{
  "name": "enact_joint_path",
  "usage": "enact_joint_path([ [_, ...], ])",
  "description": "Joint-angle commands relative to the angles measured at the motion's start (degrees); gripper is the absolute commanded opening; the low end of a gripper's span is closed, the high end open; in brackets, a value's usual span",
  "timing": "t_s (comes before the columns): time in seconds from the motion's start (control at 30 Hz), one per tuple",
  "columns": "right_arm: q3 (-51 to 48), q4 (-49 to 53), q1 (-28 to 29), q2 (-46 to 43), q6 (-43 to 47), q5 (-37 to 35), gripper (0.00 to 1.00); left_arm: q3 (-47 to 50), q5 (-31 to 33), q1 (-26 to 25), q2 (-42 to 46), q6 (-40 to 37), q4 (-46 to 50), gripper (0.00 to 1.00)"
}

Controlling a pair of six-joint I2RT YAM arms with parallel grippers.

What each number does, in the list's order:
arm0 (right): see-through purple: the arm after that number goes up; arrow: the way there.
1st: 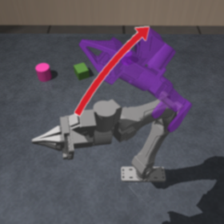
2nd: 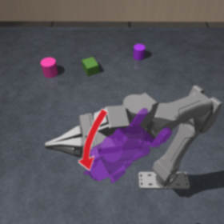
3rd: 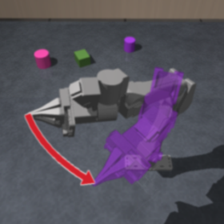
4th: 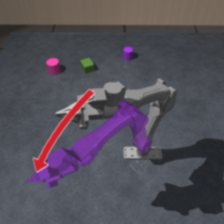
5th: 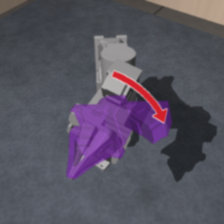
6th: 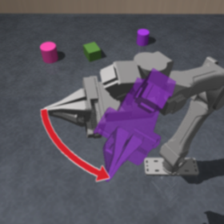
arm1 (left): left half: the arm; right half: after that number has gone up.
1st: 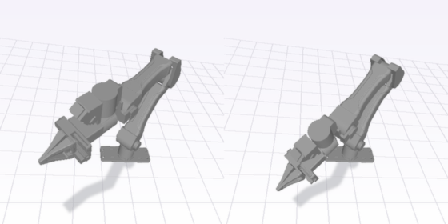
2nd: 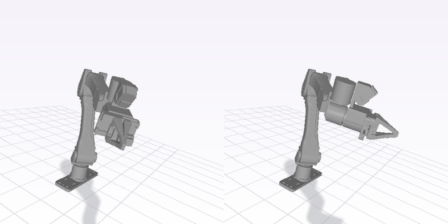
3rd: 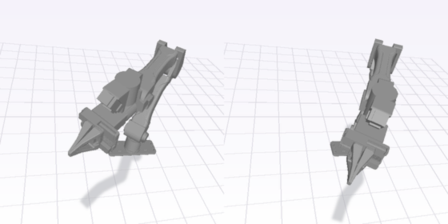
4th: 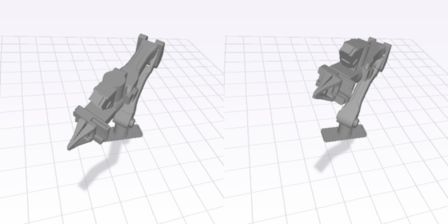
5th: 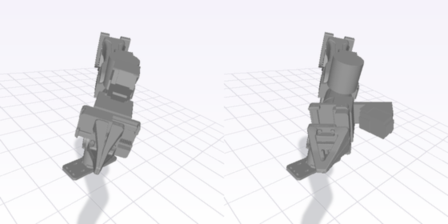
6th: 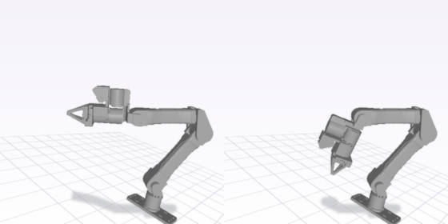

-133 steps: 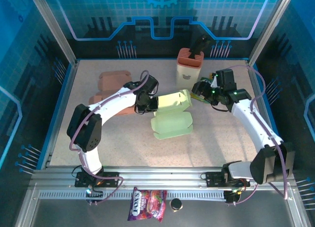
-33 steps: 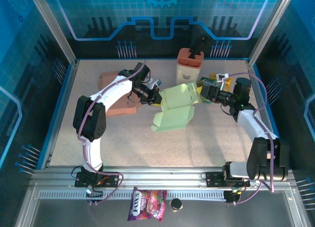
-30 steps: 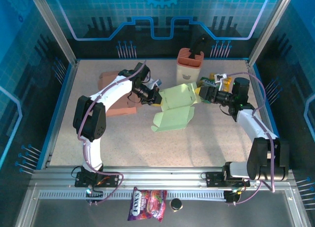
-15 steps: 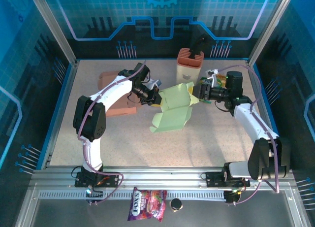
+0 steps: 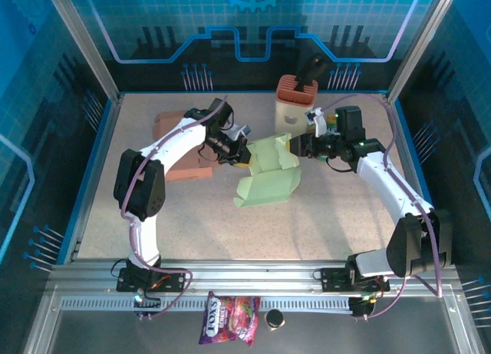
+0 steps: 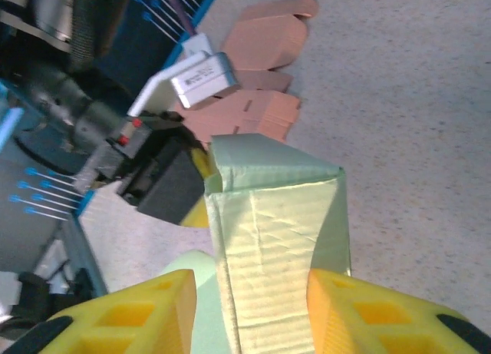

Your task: Fold the paper box

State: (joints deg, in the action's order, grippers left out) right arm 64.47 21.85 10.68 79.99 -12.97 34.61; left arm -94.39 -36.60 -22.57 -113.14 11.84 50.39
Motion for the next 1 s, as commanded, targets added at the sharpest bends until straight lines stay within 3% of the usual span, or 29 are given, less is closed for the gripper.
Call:
enact_joint_path([
  [0.0,2.57,7.63,2.21,1.16,4.09,-9.60,0.45,-1.41,-0.15,-0.15,0.38,-0.45,1.20,0.00],
  [0.3,4.87,11.80,7.27,2.77,5.23,-25.35,0.39,-1.75,0.48,-0.62,0.29,-0.41,1.71,0.00],
  [0.53,5.85,13.31,12.79,6.79,0.33,-38.85,0.15,-2.37,2.47,-1.67,-0.93,0.22,2.24,0.00],
  [0.73,6.11,14.70,16.70,9.45,-2.69,-47.99,0.02,-0.90,5.97,-2.86,-0.93,3.16,0.03,0.00],
  [0.97,8.91,20.19,21.44,14.32,-7.15,-60.29,0.00,0.25,11.80,-4.87,-1.63,6.89,-0.89,0.00],
])
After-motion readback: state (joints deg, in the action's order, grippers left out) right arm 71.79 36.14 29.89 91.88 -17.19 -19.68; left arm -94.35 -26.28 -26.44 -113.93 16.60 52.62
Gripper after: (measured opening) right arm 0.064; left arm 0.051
